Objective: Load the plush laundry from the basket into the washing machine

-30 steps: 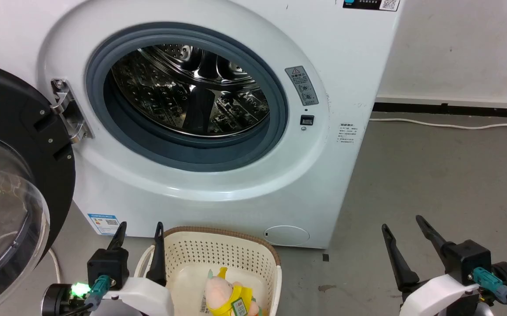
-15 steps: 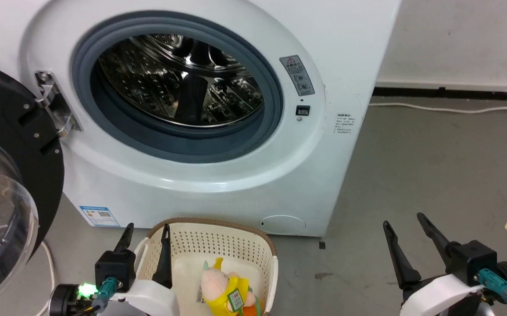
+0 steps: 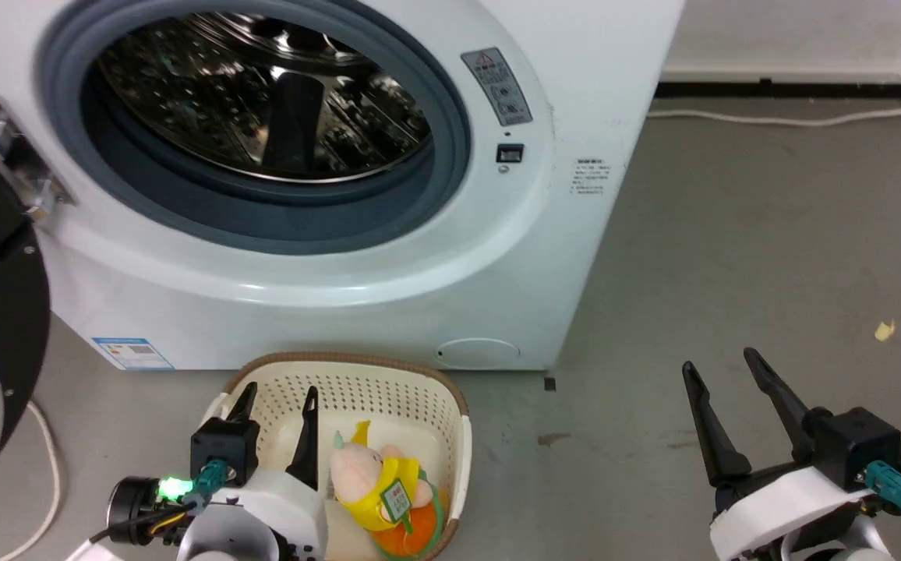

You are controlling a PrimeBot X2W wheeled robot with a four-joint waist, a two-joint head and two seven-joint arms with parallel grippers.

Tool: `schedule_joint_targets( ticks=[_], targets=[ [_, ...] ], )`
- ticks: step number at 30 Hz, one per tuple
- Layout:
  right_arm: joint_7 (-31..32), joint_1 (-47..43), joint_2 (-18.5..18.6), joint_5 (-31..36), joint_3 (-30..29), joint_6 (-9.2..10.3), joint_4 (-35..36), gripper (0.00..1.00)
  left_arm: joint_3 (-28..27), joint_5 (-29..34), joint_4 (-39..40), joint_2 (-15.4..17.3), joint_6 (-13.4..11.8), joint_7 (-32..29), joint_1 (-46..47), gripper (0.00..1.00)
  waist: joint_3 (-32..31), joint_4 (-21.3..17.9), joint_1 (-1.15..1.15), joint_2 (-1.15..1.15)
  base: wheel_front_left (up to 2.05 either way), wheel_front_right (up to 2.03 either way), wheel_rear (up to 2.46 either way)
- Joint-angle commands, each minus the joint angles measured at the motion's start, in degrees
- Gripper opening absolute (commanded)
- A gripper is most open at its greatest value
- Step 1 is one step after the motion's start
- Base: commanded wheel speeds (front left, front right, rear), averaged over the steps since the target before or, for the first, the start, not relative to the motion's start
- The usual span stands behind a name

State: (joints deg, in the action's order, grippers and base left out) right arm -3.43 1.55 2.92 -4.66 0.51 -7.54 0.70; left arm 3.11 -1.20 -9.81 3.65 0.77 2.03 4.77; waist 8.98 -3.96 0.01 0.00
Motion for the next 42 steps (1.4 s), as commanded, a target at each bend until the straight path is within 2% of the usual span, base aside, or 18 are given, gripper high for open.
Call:
schedule_joint_targets(
  ticks=[1, 27, 37, 42],
  targets=[
    [-0.6, 1.1, 0.0, -0.7, 0.2, 0.01, 0.4, 1.00, 0.3, -0.4, -1.5, 0.6, 0.4, -0.1, 1.7, 1.00, 1.5, -1.0, -0.01, 0.00, 0.00, 0.00, 0.00],
    [-3.6, 5.0, 0.0, -6.9, 2.6, 0.03, 2.3, 1.00, 0.3, -4.9, -21.6, 6.6, 2.0, -5.3, 13.5, 1.00, 14.2, -7.3, -0.01, 0.00, 0.00, 0.00, 0.00],
    [-4.9, 6.8, 0.0, -10.0, 3.7, 0.03, 3.3, 1.00, 1.1, -6.9, -29.0, 9.2, 2.9, -9.0, 19.0, 1.00, 20.4, -10.1, -0.01, 0.00, 0.00, 0.00, 0.00],
    [-5.5, 7.1, 0.0, -11.1, 3.9, 0.03, 3.8, 1.00, 0.3, -9.3, -32.2, 9.3, 3.3, -11.9, 22.2, 1.00, 23.0, -10.8, -0.01, 0.00, 0.00, 0.00, 0.00]
  ],
)
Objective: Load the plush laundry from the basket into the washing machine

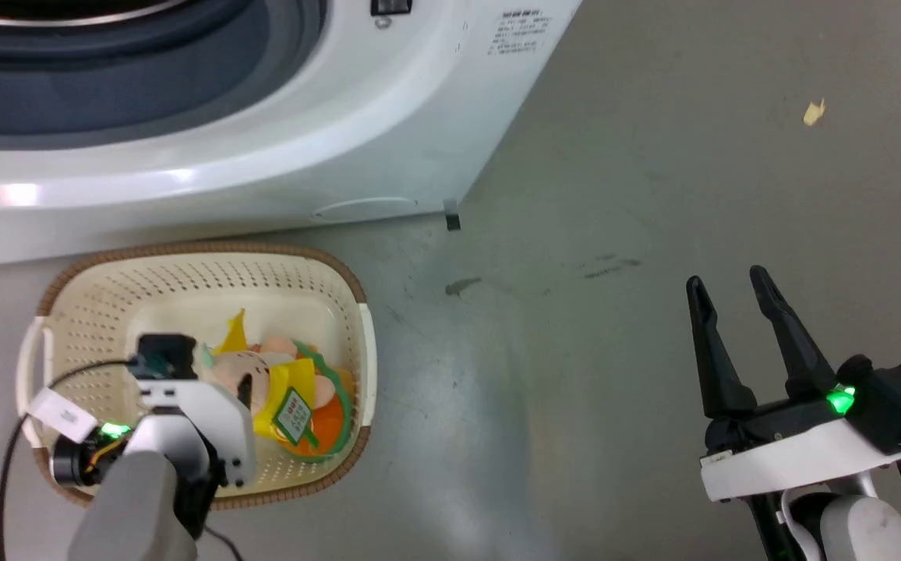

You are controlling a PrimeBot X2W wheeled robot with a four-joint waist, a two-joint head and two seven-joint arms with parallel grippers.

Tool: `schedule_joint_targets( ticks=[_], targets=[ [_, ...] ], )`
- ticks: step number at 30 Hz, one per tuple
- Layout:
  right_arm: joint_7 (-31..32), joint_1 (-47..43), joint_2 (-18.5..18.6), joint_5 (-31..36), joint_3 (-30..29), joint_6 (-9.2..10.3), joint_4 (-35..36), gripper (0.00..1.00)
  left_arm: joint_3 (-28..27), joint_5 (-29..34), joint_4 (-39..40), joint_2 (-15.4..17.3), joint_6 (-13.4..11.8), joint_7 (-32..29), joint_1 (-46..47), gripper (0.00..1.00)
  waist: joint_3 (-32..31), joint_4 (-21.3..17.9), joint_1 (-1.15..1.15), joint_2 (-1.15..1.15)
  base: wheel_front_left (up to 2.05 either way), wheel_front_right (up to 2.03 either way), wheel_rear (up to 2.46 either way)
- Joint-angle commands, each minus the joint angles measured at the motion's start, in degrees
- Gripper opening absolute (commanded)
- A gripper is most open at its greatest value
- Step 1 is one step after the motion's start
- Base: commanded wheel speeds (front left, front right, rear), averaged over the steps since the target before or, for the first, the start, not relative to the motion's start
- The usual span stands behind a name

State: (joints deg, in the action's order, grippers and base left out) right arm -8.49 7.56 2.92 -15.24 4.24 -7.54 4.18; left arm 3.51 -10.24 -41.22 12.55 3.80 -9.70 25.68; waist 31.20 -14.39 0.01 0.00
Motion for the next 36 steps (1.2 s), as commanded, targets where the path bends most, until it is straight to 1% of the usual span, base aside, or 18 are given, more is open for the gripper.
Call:
schedule_joint_targets(
  ticks=[1, 4, 10, 16, 17, 18, 19, 27, 30, 36],
  targets=[
    [-0.6, 1.2, 0.0, -0.8, 0.2, 0.03, 0.5, 1.00, -0.5, -1.0, -1.5, 0.3, 0.2, -0.6, 2.0, 1.00, 1.3, -0.6, -0.01, 0.00, 0.00, 0.00, 0.00],
    [-0.9, 1.4, 0.0, -1.5, 0.3, 0.03, 0.6, 1.00, -0.6, -2.0, -3.4, 0.4, 0.2, -2.6, 4.0, 1.00, 3.0, -1.0, -0.01, 0.00, 0.00, 0.00, 0.00],
    [-1.7, 2.0, 0.0, -2.7, 0.8, 0.04, 1.4, 1.00, 1.4, -1.5, -7.1, 1.5, -0.2, -6.3, 7.4, 1.00, 6.1, -1.8, -0.01, 0.00, 0.00, 0.00, 0.00],
    [-2.4, 2.6, 0.0, -3.9, 1.3, 0.04, 2.0, 1.00, 2.2, -2.5, -10.3, 2.2, 0.0, -7.6, 10.4, 1.00, 9.0, -2.8, -0.01, 0.00, 0.00, 0.00, 0.00],
    [-2.5, 2.7, 0.0, -4.1, 1.4, 0.04, 2.1, 1.00, 2.2, -2.7, -10.8, 2.3, 0.1, -7.8, 10.8, 0.91, 9.5, -3.0, -0.01, 0.00, 0.00, 0.00, 0.00],
    [-2.6, 2.9, 0.0, -4.3, 1.5, 0.04, 2.1, 1.00, 2.3, -2.9, -11.4, 2.4, 0.1, -8.0, 11.2, 0.13, 9.9, -3.1, -0.01, 0.00, 0.00, 0.00, 0.00],
    [-2.7, 3.0, 0.0, -4.6, 1.7, 0.04, 2.1, 1.00, 2.4, -3.1, -12.0, 2.5, 0.2, -8.1, 11.6, 0.00, 10.3, -3.3, -0.01, 0.00, 0.00, 0.00, 0.00],
    [-3.7, 5.3, 0.0, -6.1, 2.8, 0.04, 1.9, 1.00, 2.7, -5.0, -16.0, 4.2, 0.2, -6.1, 13.2, 0.00, 12.0, -5.3, -0.01, 0.00, 0.00, 0.00, 0.00],
    [-4.0, 5.6, 0.0, -6.0, 2.4, 0.04, 1.6, 1.00, 3.1, -5.6, -17.5, 4.1, 0.6, -4.8, 13.3, 0.00, 10.9, -5.0, -0.01, 0.00, 0.00, 0.00, 0.00],
    [-4.8, 5.0, 0.0, -4.5, 1.1, 0.05, 0.9, 1.00, 3.9, -7.4, -20.4, 3.5, 1.9, -0.4, 12.2, 0.00, 6.0, -3.5, -0.01, 0.00, 0.00, 0.00, 0.00]
  ],
)
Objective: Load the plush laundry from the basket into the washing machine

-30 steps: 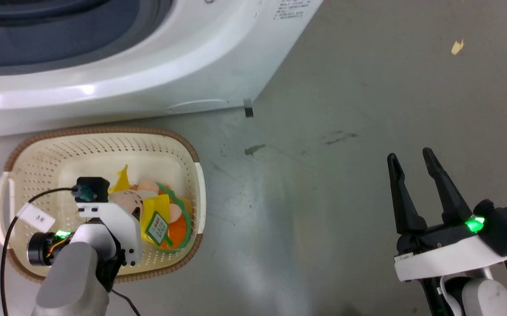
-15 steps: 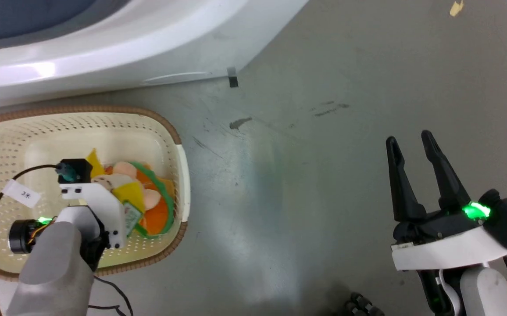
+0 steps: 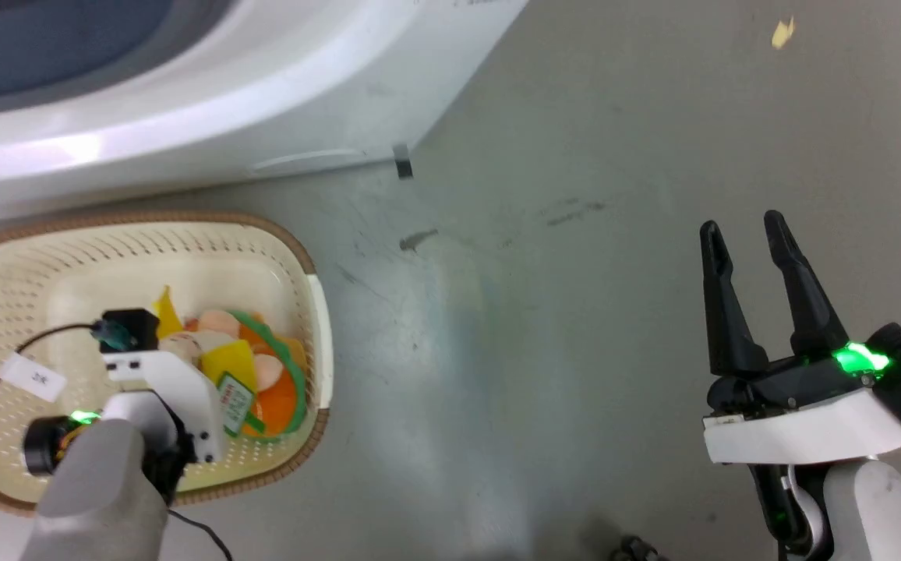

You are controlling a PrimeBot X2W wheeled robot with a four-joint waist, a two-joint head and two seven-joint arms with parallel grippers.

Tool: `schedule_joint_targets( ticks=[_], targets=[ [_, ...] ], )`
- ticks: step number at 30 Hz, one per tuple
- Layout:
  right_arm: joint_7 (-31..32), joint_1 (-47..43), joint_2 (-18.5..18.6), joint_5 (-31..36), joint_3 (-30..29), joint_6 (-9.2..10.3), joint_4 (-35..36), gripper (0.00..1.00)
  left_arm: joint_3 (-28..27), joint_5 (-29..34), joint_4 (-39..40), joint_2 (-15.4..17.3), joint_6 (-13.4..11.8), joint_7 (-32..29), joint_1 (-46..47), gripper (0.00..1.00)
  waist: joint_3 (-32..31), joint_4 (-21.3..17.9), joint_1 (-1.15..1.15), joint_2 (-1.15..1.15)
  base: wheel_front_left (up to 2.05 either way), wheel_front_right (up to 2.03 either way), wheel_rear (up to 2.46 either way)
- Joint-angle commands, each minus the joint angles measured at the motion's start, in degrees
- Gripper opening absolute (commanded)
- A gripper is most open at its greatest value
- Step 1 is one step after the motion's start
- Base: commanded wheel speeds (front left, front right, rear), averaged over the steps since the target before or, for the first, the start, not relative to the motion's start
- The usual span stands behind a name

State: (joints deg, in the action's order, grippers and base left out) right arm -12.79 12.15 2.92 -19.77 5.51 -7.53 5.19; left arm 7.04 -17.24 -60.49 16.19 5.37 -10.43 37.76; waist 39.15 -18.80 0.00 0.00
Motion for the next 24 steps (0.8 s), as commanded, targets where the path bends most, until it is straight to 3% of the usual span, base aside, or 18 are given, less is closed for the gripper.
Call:
schedule_joint_targets(
  ticks=[1, 5, 14, 21, 23, 24],
  targets=[
    [-0.6, 0.2, 0.0, 0.5, -0.4, 0.04, -0.2, 1.00, 0.5, -0.8, -1.6, -0.4, 0.6, 1.3, -0.3, 0.00, -3.0, 1.3, 0.00, 0.00, 0.00, 0.00, 0.00],
    [-1.1, -1.0, 0.0, 2.4, -1.9, 0.04, -0.7, 1.00, 1.9, -2.0, -3.1, -1.8, 1.3, 5.3, -1.9, 0.00, -7.6, 3.3, 0.00, 0.00, 0.00, 0.00, 0.00],
    [-2.2, -5.9, 0.0, 6.0, -4.1, 0.04, -1.6, 1.00, 8.3, -6.6, -2.9, -7.3, 2.1, 21.0, -9.8, 0.00, -19.4, 9.4, 0.00, 0.00, 0.00, 0.00, 0.00],
    [-2.2, -9.1, 0.0, 7.4, -4.8, 0.04, -1.8, 1.00, 9.5, -8.2, 1.6, -8.7, 2.1, 24.9, -14.8, 0.00, -24.7, 13.1, 0.00, 0.00, 0.00, 0.00, 0.00],
    [-2.2, -9.9, 0.0, 7.6, -4.9, 0.04, -1.9, 1.00, 9.0, -8.4, 4.2, -8.8, 2.1, 25.3, -16.1, 0.00, -26.0, 13.8, 0.00, 0.00, 0.00, 0.00, 0.00],
    [-2.2, -10.5, 0.0, 7.7, -5.1, 0.04, -1.8, 1.00, 7.6, -7.9, 9.2, -8.6, 1.3, 25.4, -17.3, 0.00, -26.8, 14.5, 0.00, 0.00, 0.00, 0.00, 0.00]
  ],
)
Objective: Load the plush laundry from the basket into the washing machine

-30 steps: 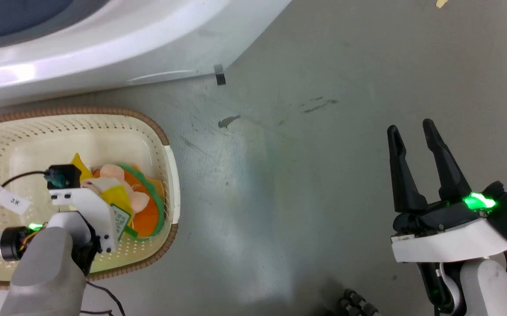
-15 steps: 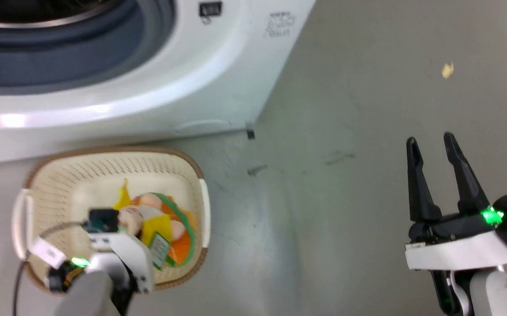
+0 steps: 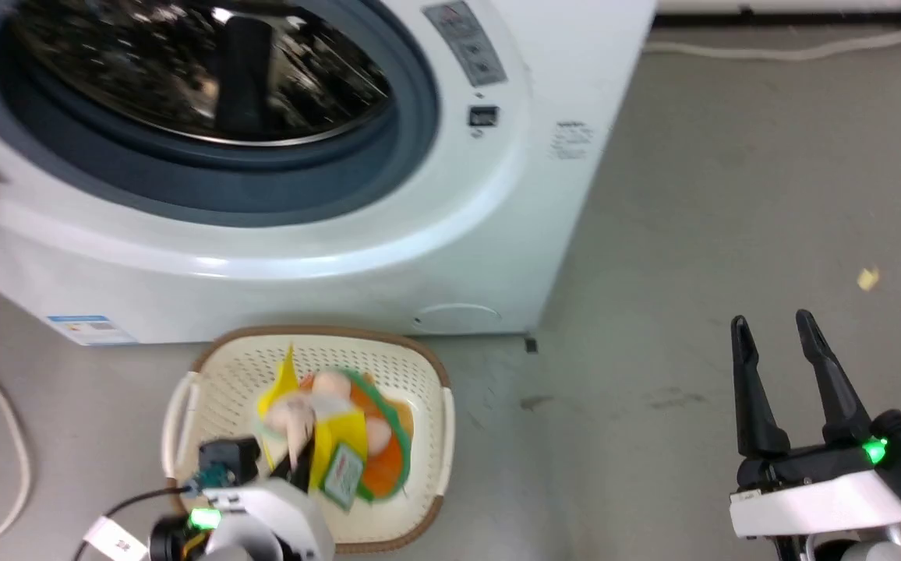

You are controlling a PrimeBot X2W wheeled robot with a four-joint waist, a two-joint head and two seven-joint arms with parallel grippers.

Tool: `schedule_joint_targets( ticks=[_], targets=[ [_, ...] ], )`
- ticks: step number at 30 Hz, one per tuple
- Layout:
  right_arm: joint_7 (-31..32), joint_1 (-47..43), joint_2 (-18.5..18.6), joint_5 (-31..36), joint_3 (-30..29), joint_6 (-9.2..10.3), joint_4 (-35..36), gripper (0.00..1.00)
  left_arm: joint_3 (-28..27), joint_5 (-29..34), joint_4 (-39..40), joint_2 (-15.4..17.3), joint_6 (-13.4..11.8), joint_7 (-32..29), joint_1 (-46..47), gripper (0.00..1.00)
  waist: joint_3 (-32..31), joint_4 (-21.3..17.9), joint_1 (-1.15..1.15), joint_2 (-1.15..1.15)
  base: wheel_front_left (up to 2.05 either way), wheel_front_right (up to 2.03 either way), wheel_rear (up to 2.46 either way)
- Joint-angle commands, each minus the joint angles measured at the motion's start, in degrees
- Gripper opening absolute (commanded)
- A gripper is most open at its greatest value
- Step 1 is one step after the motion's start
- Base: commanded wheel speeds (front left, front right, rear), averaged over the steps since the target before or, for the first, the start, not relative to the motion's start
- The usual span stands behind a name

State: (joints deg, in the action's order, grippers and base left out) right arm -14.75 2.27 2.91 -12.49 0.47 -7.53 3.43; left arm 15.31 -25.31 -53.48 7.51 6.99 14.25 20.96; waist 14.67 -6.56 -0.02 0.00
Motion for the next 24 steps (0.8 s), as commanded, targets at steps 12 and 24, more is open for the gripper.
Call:
schedule_joint_targets(
  ticks=[12, 24],
  targets=[
    [-0.2, -0.8, 0.0, 0.8, 0.7, 0.04, 1.3, 1.00, -12.6, 6.7, 39.3, -1.1, -2.9, 0.7, -6.8, 0.00, -0.4, 2.6, 0.02, 0.00, 0.00, 0.00, 0.00],
    [-0.2, 5.6, 0.0, -0.3, 1.8, 0.04, 3.5, 1.00, -15.9, 8.1, 44.6, 7.0, -0.9, -6.0, 15.3, 0.00, 15.9, -2.4, 0.02, 0.00, 0.00, 0.00, 0.00]
  ],
)
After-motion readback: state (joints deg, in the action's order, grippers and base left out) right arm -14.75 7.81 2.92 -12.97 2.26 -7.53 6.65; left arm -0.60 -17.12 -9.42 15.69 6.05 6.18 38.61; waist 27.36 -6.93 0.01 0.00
